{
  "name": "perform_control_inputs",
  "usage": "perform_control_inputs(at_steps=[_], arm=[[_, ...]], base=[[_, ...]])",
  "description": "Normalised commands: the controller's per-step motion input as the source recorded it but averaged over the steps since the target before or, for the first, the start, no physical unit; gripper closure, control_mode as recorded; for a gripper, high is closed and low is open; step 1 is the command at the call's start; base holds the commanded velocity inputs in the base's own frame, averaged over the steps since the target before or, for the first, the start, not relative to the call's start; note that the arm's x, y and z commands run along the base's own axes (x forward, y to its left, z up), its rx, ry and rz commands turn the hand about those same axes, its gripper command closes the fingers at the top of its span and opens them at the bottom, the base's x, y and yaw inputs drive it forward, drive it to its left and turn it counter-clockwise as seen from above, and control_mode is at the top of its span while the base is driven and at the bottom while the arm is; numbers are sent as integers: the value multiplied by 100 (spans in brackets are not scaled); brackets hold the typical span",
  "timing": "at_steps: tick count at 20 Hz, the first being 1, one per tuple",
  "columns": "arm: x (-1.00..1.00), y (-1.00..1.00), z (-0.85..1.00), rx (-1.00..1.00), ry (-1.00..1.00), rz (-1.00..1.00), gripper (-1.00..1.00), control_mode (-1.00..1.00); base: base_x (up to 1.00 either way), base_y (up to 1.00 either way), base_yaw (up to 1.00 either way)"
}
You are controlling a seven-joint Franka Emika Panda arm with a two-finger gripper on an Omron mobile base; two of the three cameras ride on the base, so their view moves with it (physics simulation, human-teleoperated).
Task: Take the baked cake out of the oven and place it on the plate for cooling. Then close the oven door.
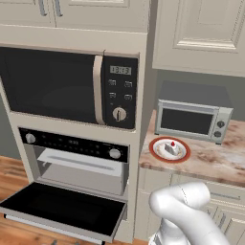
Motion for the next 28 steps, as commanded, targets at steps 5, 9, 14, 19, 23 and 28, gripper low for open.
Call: perform_control_inputs(at_steps=[5, 9, 14, 19, 23, 28], arm=[[12, 1, -19, 0, -2, 0, -100, -100], [15, 2, -12, 0, 0, 0, -100, -100], [21, 3, -13, 0, 0, 0, -100, -100], [15, 1, -22, 0, 0, 0, -100, -100], [0, 0, -45, 0, -5, 0, -100, -100], [0, 0, -47, -1, -8, 0, -100, -100]], base=[[0, 0, 0], [0, 0, 0], [0, 0, 0], [0, 0, 0], [0, 0, 0], [0, 0, 0]])
